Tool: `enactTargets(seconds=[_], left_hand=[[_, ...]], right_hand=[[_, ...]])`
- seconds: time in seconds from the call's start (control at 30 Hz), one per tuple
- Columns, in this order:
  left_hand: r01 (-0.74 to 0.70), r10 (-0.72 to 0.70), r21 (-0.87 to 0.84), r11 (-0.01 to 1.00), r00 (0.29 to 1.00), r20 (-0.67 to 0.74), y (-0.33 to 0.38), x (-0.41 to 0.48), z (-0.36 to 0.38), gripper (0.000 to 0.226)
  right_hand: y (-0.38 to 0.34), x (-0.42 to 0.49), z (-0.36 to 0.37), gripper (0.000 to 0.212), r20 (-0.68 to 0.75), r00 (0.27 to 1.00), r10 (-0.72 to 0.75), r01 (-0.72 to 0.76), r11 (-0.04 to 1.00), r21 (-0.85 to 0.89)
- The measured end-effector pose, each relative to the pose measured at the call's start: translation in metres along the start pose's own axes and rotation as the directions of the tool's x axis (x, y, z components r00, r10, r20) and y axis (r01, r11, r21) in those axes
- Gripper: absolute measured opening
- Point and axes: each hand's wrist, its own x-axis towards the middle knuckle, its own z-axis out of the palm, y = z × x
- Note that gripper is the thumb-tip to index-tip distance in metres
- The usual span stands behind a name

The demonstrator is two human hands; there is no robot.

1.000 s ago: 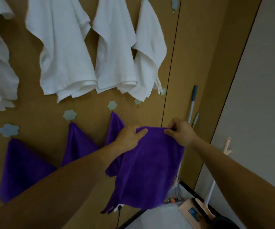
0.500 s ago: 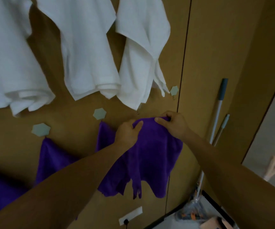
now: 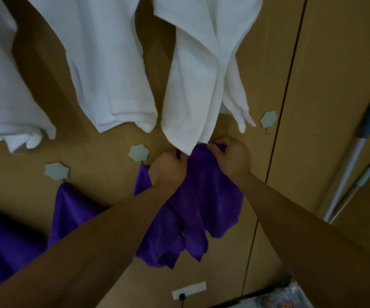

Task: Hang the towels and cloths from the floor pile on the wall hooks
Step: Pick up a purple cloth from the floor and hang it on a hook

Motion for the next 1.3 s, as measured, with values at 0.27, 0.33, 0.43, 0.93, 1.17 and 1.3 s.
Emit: enactTargets(seconds=[0.27, 0.33, 0.43, 0.93, 1.17, 1.3], left_hand=[[0.62, -0.354, -0.257, 0.741, 0.686, 0.636, 0.007, 0.001, 0.016, 0.021], [0.629, -0.354, -0.23, 0.743, 0.661, 0.662, 0.014, 0.0, 0.019, 0.02], [0.362, -0.245, -0.101, 0.927, 0.785, 0.569, 0.016, -0.004, 0.022, 0.03], [-0.203, 0.227, -0.14, 0.969, 0.956, 0.187, 0.013, -0.039, 0.028, 0.053], [0.064, 0.091, -0.331, 0.942, 0.897, 0.432, 0.007, -0.037, 0.035, 0.038], [0.199, 0.045, -0.322, 0.925, 0.787, 0.615, -0.01, -0.034, 0.024, 0.033]], right_hand=[[0.012, -0.004, 0.004, 0.029, 0.081, 0.967, 0.241, -0.249, 0.961, 0.116], [0.009, -0.005, 0.002, 0.031, 0.1, 0.969, 0.225, -0.227, 0.974, 0.012], [0.007, -0.007, 0.001, 0.031, -0.04, 0.997, 0.059, -0.069, 0.943, -0.324], [0.029, -0.033, 0.014, 0.05, 0.281, 0.946, -0.161, 0.154, 0.987, 0.048], [0.023, -0.028, 0.008, 0.04, 0.356, 0.934, 0.009, -0.035, 0.997, 0.064], [0.029, -0.037, 0.005, 0.037, 0.391, 0.92, 0.024, -0.069, 0.993, 0.099]])
